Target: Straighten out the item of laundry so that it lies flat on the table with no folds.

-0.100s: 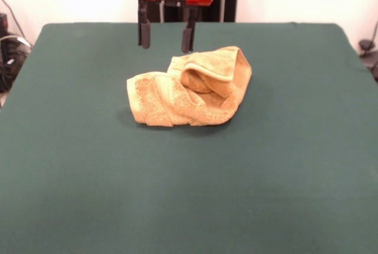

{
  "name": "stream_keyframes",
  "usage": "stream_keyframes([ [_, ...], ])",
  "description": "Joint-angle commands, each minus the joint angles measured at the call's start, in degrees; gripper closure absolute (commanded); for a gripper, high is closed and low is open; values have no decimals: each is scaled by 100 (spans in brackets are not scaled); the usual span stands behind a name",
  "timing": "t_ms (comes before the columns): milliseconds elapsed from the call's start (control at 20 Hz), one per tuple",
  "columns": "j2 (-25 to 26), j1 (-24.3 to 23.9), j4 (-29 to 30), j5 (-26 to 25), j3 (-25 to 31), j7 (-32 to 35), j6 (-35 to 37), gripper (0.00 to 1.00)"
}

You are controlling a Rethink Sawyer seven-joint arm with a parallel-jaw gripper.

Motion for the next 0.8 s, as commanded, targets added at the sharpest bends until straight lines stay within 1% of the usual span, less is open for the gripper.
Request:
stream_keyframes([
  [50,659,-24,956,-171,852,137,-646,0],
  [400,713,-21,962,-164,856,129,-778,0],
  [800,926,-12,919,-173,821,198,-832,0],
])
